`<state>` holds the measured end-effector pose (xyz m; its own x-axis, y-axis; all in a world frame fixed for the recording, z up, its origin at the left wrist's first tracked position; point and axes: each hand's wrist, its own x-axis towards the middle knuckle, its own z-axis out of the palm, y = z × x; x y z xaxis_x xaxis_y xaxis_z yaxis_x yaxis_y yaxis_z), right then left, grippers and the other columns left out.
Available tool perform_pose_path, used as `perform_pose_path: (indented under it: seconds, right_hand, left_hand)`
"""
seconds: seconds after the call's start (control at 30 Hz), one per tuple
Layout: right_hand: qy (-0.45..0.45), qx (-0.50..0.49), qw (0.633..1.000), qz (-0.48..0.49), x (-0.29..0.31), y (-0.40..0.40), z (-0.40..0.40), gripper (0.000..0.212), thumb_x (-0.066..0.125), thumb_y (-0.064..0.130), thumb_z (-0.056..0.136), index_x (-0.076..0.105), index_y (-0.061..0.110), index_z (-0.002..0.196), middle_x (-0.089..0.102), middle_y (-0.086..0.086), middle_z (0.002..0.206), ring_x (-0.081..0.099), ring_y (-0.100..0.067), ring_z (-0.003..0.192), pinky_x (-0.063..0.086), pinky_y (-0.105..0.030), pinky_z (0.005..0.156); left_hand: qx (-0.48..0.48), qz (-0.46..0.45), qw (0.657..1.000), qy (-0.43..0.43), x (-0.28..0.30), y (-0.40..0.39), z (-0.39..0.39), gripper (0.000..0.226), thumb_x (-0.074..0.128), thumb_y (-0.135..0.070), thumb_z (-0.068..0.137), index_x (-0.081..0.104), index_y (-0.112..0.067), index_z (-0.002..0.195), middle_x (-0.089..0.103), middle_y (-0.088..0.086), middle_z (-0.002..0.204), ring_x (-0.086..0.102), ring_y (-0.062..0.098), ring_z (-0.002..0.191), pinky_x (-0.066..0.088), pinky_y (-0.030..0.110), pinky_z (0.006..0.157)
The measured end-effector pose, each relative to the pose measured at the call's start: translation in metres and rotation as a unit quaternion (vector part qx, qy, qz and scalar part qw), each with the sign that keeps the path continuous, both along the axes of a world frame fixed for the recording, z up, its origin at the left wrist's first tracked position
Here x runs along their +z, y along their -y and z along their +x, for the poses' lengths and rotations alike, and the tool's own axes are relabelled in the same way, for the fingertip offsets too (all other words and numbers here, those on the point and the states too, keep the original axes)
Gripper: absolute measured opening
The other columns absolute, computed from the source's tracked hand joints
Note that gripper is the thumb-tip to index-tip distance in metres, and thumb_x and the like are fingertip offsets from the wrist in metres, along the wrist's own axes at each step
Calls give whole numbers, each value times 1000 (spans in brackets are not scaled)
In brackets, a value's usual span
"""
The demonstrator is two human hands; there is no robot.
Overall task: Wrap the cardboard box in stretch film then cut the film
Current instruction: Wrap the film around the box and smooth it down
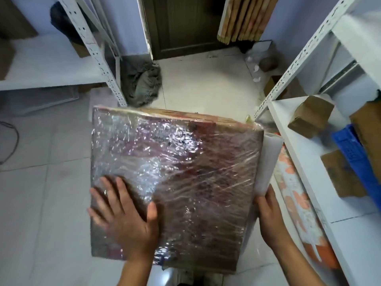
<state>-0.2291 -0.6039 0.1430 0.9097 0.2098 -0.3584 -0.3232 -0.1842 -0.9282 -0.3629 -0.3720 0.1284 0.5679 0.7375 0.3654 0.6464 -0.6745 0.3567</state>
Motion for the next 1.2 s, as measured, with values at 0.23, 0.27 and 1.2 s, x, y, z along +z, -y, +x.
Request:
perform_pose_path:
  seconds: [0.23, 0.27, 1.2]
  right_hand:
    - [2, -49, 999, 11, -22, 26, 9, 23, 36, 0, 94, 55, 13, 88, 66, 9, 68, 60, -2, 62, 49, -15, 55]
    - [-3, -48, 999, 13, -23, 29, 11, 30, 30, -5, 96, 53, 12, 83, 65, 11, 63, 60, -2, 58, 48, -14, 53]
    - [24, 63, 997, 45, -31, 44, 31, 17, 46, 7, 73, 58, 17, 64, 59, 15, 57, 53, -1, 56, 43, -14, 53]
  left_hand:
    - [32, -9, 997, 65, -28, 64, -21, 70, 24, -55, 93, 17, -16, 150, 9, 1, 159, 11, 36, 144, 9, 63, 112]
    - [32, -8, 997, 70, -29, 67, -21, 69, 25, -54, 93, 18, -15, 150, 10, 2, 159, 11, 35, 144, 9, 63, 112]
    - [61, -24, 989, 134, -39, 85, -28, 68, 35, -52, 91, 31, -1, 137, 28, 22, 144, 18, 43, 139, 18, 63, 109]
